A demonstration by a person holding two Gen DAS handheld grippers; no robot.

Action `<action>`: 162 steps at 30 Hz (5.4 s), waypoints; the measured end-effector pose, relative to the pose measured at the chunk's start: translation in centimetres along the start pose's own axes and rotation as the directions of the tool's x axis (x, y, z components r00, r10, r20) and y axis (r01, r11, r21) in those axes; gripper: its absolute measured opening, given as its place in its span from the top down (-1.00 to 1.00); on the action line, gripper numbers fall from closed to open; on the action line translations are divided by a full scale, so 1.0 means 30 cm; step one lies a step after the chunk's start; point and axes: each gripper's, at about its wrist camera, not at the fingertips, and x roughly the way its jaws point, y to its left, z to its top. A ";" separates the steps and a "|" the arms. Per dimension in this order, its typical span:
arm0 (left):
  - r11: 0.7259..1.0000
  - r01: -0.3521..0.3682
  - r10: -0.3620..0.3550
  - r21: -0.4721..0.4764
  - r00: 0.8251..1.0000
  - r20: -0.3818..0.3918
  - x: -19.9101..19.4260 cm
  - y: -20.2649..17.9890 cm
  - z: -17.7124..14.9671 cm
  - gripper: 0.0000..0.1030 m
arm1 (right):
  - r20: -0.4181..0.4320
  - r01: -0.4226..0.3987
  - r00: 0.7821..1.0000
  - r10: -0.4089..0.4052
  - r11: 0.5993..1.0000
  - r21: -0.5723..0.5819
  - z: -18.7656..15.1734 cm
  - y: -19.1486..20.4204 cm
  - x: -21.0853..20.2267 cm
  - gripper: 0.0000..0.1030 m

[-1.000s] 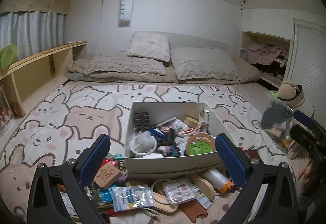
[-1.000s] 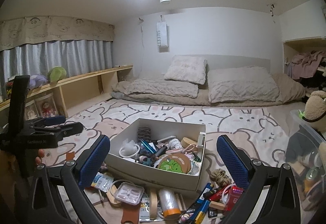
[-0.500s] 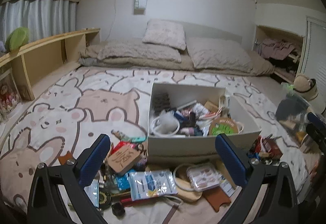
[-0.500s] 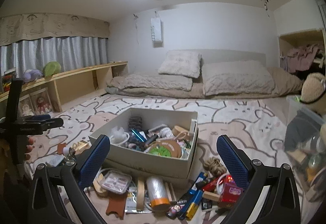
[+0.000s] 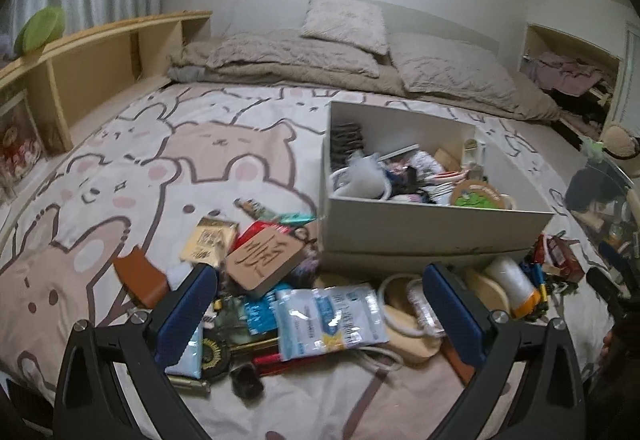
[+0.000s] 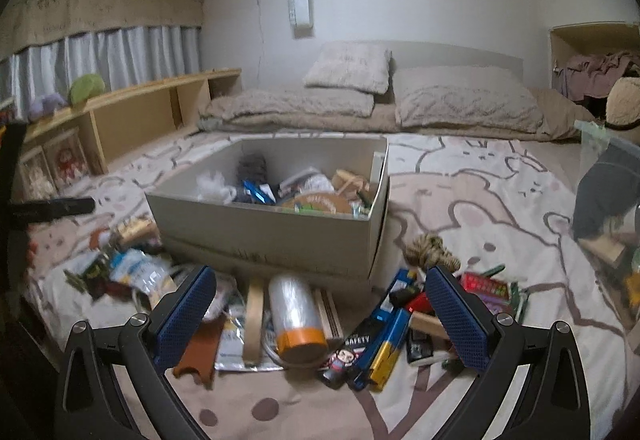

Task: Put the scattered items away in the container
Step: 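Lower the left tool onto the white packet while the right tool lowers onto the wrapped roll, then close the left tool on the white packet while the right tool closes on the orange-taped roll, then lift the packet and roll and carry them over the white box with both tools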

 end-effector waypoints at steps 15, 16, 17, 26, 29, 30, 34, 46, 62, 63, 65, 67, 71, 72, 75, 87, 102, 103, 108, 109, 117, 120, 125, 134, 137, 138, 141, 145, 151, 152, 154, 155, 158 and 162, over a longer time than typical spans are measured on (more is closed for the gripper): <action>0.970 -0.193 0.176 -0.149 0.977 -0.121 0.055 0.320 -0.053 -1.00 | -0.148 0.010 0.989 -0.011 1.000 -0.010 -0.096 0.007 0.160 -1.00; 0.966 -0.203 0.182 -0.162 0.974 -0.138 0.062 0.341 -0.061 -1.00 | -0.155 0.012 0.988 -0.014 1.000 -0.016 -0.100 0.011 0.167 -1.00; 0.961 -0.214 0.187 -0.174 0.969 -0.160 0.070 0.366 -0.071 -1.00 | -0.161 0.013 0.987 -0.017 1.000 -0.024 -0.105 0.015 0.173 -1.00; 0.955 -0.231 0.170 -0.188 0.941 -0.292 0.139 0.444 -0.160 -1.00 | -0.224 0.005 0.974 -0.019 0.998 -0.066 -0.133 0.049 0.207 -1.00; 0.962 -0.213 0.151 -0.171 0.937 -0.315 0.162 0.438 -0.162 -1.00 | -0.238 -0.019 0.971 0.000 0.997 -0.077 -0.134 0.059 0.214 -1.00; 0.965 -0.207 0.146 -0.163 0.936 -0.321 0.170 0.435 -0.162 -1.00 | -0.239 -0.018 0.971 -0.004 0.996 -0.091 -0.133 0.065 0.216 -1.00; 0.977 -0.172 0.119 -0.129 0.933 -0.341 0.193 0.417 -0.164 -1.00 | -0.238 -0.022 0.971 -0.010 0.991 -0.129 -0.123 0.080 0.222 -0.81; 0.991 -0.135 0.120 -0.013 0.916 -0.383 0.246 0.401 -0.171 -1.00 | -0.309 -0.064 0.951 0.004 0.981 -0.183 -0.106 0.069 0.271 -0.06; 0.982 -0.129 0.059 -0.140 0.906 -0.420 0.296 0.475 -0.182 -1.00 | -0.294 -0.077 0.956 0.011 0.974 -0.215 -0.087 0.094 0.327 0.15; 0.980 -0.129 0.055 -0.149 0.905 -0.422 0.298 0.481 -0.181 -1.00 | -0.292 -0.081 0.956 0.017 0.975 -0.207 -0.086 0.095 0.325 0.19; 0.980 -0.131 0.055 -0.151 0.904 -0.424 0.301 0.488 -0.178 -1.00 | -0.291 -0.085 0.956 0.028 0.979 -0.184 -0.083 0.087 0.319 0.19; 0.980 -0.129 0.054 -0.149 0.904 -0.423 0.306 0.490 -0.176 -1.00 | -0.291 -0.090 0.956 0.043 0.985 -0.150 -0.082 0.071 0.309 0.19; 0.978 -0.123 0.042 -0.167 0.905 -0.424 0.305 0.496 -0.179 -1.00 | -0.281 -0.085 0.958 0.050 0.990 -0.113 -0.076 0.052 0.285 0.19; 0.978 -0.117 0.032 -0.174 0.904 -0.427 0.305 0.502 -0.179 -1.00 | -0.274 -0.084 0.960 0.054 0.992 -0.098 -0.072 0.047 0.272 0.19; 0.978 -0.100 0.012 -0.182 0.902 -0.432 0.310 0.515 -0.174 -1.00 | -0.254 -0.081 0.965 0.064 0.995 -0.057 -0.067 0.036 0.239 0.19; 0.965 -0.131 0.033 -0.226 0.920 -0.389 0.276 0.529 -0.180 -0.67 | -0.208 -0.075 0.975 0.083 0.996 0.045 -0.057 0.015 0.146 0.19; 0.955 -0.144 0.049 -0.260 0.939 -0.341 0.220 0.520 -0.199 -0.23 | -0.172 -0.065 0.982 0.074 0.996 0.058 -0.036 0.008 0.077 0.19; 0.954 -0.147 0.053 -0.261 0.940 -0.338 0.217 0.516 -0.200 -0.23 | -0.171 -0.064 0.983 0.073 0.996 0.058 -0.035 0.008 0.074 0.19; 0.955 -0.154 0.068 -0.255 0.946 -0.318 0.197 0.508 -0.200 -0.23 | -0.164 -0.059 0.984 0.068 0.996 0.061 -0.035 0.009 0.058 0.19; 0.955 -0.153 0.068 -0.255 0.948 -0.312 0.192 0.505 -0.198 -0.23 | -0.163 -0.058 0.984 0.067 0.996 0.062 -0.035 0.008 0.055 0.19; 0.959 -0.144 0.082 -0.243 0.966 -0.247 0.139 0.471 -0.177 -0.23 | -0.148 -0.053 0.987 0.063 0.996 0.074 -0.030 0.001 0.028 0.19; 0.964 -0.128 0.077 -0.234 0.974 -0.214 0.117 0.450 -0.157 -0.23 | -0.136 -0.050 0.989 0.060 0.996 0.074 -0.024 0.001 0.013 0.19; 0.976 -0.076 0.041 -0.204 0.985 -0.171 0.088 0.390 -0.125 -0.23 | -0.116 -0.047 0.992 0.055 0.997 0.067 -0.008 0.006 -0.014 0.19; 0.988 0.025 -0.043 -0.152 0.992 -0.118 0.050 0.263 -0.080 -0.23 | -0.083 -0.068 0.994 0.074 0.995 0.072 0.020 0.018 -0.049 0.19; 0.992 0.047 -0.059 -0.119 0.993 -0.105 0.045 0.218 -0.058 -0.23 | -0.071 -0.079 0.994 0.084 0.995 0.068 0.036 0.026 -0.054 0.19; 0.993 0.050 -0.060 -0.105 0.994 -0.096 0.042 0.200 -0.050 -0.23 | -0.068 -0.080 0.994 0.084 0.995 0.065 0.041 0.029 -0.054 0.19; 0.995 0.064 -0.070 -0.073 0.995 -0.076 0.035 0.158 -0.022 -0.23 | -0.060 -0.085 0.994 0.087 0.995 0.044 0.059 0.037 -0.051 0.19; 0.995 0.092 -0.095 -0.048 0.994 -0.048 0.027 0.097 0.031 -0.23 | -0.052 -0.100 0.993 0.101 0.995 0.020 0.082 0.048 -0.042 0.19; 0.990 0.140 -0.140 -0.012 0.990 -0.012 0.013 0.009 0.121 -0.23 | -0.045 -0.116 0.992 0.115 0.993 -0.036 0.128 0.061 -0.031 0.19; 0.989 0.147 -0.147 -0.008 0.989 -0.006 0.011 -0.004 0.136 -0.23 | -0.041 -0.117 0.993 0.115 0.992 -0.048 0.137 0.062 -0.029 0.19; 0.987 0.158 -0.158 0.002 0.987 0.004 0.008 -0.029 0.165 -0.23 | -0.034 -0.120 0.992 0.118 0.991 -0.066 0.155 0.063 -0.026 0.19; 0.987 0.163 -0.163 0.007 0.986 0.012 0.007 -0.043 0.179 -0.23 | -0.031 -0.122 0.992 0.120 0.990 -0.075 0.165 0.064 -0.024 0.19; 0.983 0.183 -0.184 0.020 0.983 0.028 0.003 -0.082 0.216 -0.23 | -0.029 -0.135 0.991 0.132 0.986 -0.101 0.192 0.065 -0.015 0.19; 0.975 0.218 -0.219 0.036 0.975 0.031 0.008 -0.135 0.255 -0.23 | -0.038 -0.162 0.987 0.158 0.976 -0.145 0.230 0.067 0.001 0.19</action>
